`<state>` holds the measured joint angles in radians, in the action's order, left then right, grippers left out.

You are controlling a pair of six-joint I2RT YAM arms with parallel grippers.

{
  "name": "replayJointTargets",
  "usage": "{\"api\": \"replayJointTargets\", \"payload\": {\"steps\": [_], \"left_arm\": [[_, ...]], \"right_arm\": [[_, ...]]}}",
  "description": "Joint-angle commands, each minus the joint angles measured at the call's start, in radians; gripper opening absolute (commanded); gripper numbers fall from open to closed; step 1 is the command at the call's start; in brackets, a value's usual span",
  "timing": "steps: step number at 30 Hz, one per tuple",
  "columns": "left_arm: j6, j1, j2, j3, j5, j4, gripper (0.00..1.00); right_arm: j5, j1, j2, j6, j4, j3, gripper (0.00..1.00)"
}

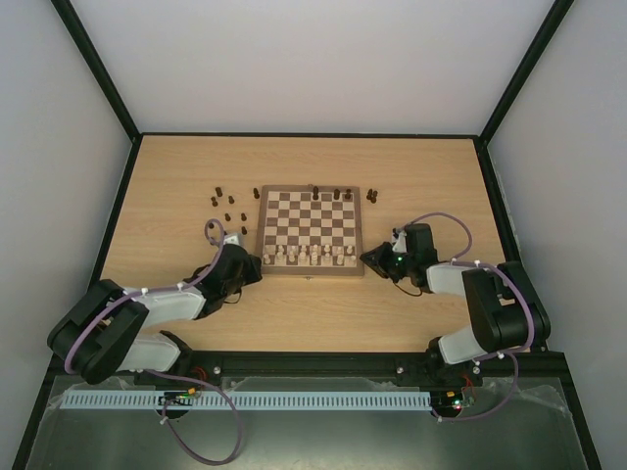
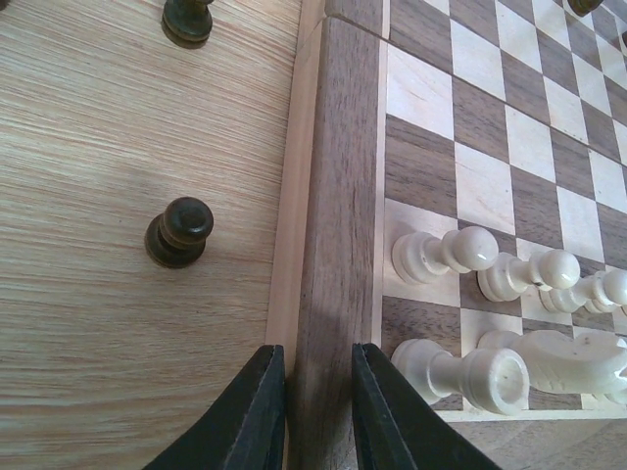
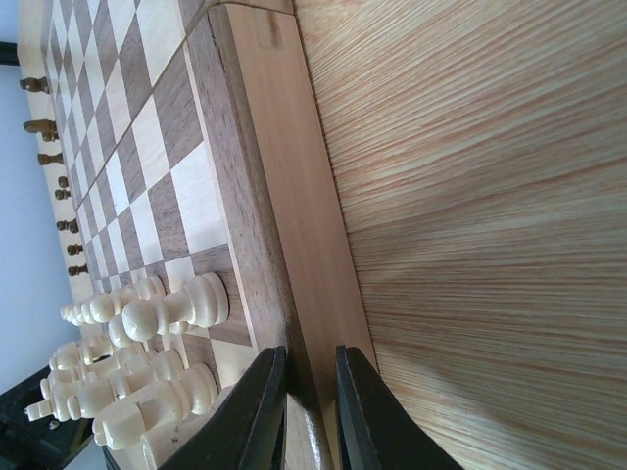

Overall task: Set up the chess pieces on the board
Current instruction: Move the chessboard to the center of the board.

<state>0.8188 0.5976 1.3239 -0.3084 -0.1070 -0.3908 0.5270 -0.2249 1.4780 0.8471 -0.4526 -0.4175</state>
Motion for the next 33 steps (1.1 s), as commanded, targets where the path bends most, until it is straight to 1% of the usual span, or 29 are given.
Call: {"api": "replayJointTargets", "payload": {"steps": [1, 18, 23, 33], "left_arm": [[0.014, 0.039, 0.006, 0.023, 0.018, 0.004, 0.21], [0.068, 0.147, -0.106, 0.063, -0.065, 0.072, 0.21], [0.096, 0.199, -0.143, 0.071, -0.106, 0.107, 0.21], [0.16, 0.313, -0.209, 0.083, -0.192, 0.168, 0.22]], "right_arm": [[0.016, -0.032, -0.015, 0.011, 0.024, 0.037, 0.15], [-0.023, -0.042, -0.202, 0.023, 0.083, 0.137, 0.15], [-0.027, -0.044, -0.262, 0.031, 0.095, 0.177, 0.15], [-0.045, -0.045, -0.417, 0.032, 0.177, 0.231, 0.16]]}}
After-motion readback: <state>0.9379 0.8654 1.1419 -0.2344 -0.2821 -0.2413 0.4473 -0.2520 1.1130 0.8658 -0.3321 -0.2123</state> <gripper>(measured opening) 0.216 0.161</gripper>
